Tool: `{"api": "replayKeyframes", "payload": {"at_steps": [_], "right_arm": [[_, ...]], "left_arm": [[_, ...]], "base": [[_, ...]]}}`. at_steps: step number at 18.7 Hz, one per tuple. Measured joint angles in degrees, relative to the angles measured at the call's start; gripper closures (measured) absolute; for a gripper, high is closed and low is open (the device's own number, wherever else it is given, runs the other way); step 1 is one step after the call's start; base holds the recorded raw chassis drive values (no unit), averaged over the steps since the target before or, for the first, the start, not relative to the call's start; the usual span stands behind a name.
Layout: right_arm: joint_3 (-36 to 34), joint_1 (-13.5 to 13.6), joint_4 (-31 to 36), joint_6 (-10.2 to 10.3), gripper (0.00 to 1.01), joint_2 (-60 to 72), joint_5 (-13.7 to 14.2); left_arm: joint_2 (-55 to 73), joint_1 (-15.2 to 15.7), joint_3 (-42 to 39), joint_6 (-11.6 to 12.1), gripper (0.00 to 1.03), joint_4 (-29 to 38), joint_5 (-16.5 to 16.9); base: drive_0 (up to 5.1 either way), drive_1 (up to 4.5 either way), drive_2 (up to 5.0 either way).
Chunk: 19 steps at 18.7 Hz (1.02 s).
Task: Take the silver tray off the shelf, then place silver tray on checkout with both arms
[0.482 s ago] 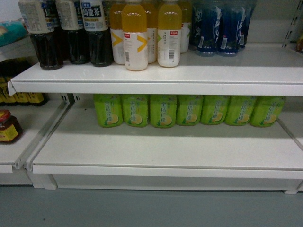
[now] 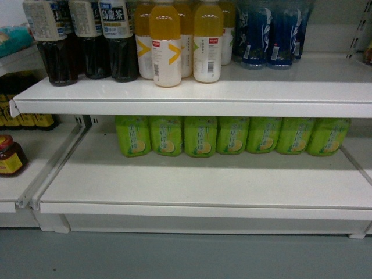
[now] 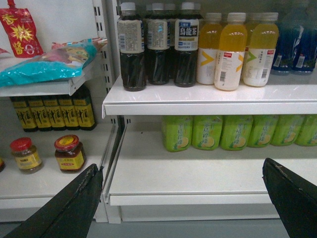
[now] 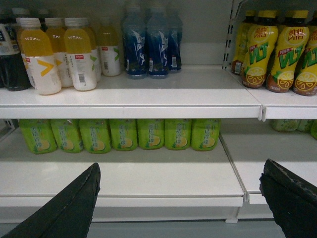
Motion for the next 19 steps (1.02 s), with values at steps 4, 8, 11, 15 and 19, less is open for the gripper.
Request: {"api": "replayKeyframes", "payload": {"at_steps": [4, 8, 11, 15, 19], "right_arm": [[0.0, 0.0, 0.0, 0.0, 0.03, 0.0, 0.02], [0.0, 0.0, 0.0, 0.0, 0.03, 0.0, 0.02], [0.0, 0.0, 0.0, 0.0, 0.03, 0.0, 0.02], [0.0, 0.0, 0.0, 0.02, 0.03, 0.0, 0.0], [0.0, 0.0, -0.09, 0.02, 0.03, -0.02, 0.0]], "left_arm": [[0.0, 0.0, 0.0, 0.0, 0.05, 0.0, 0.0], [0.0, 0.0, 0.0, 0.0, 0.05, 0.0, 0.0], [0.0, 0.0, 0.0, 0.0, 0.05, 0.0, 0.0], [0.0, 0.0, 0.0, 0.0, 0.05, 0.0, 0.0], [0.0, 0.0, 0.0, 0.07, 0.05, -0.11, 0.15]], "base": [[0.0, 0.0, 0.0], [0.0, 0.0, 0.0], [0.0, 0.0, 0.0], [0.0, 0.0, 0.0], [0.0, 0.0, 0.0]]}}
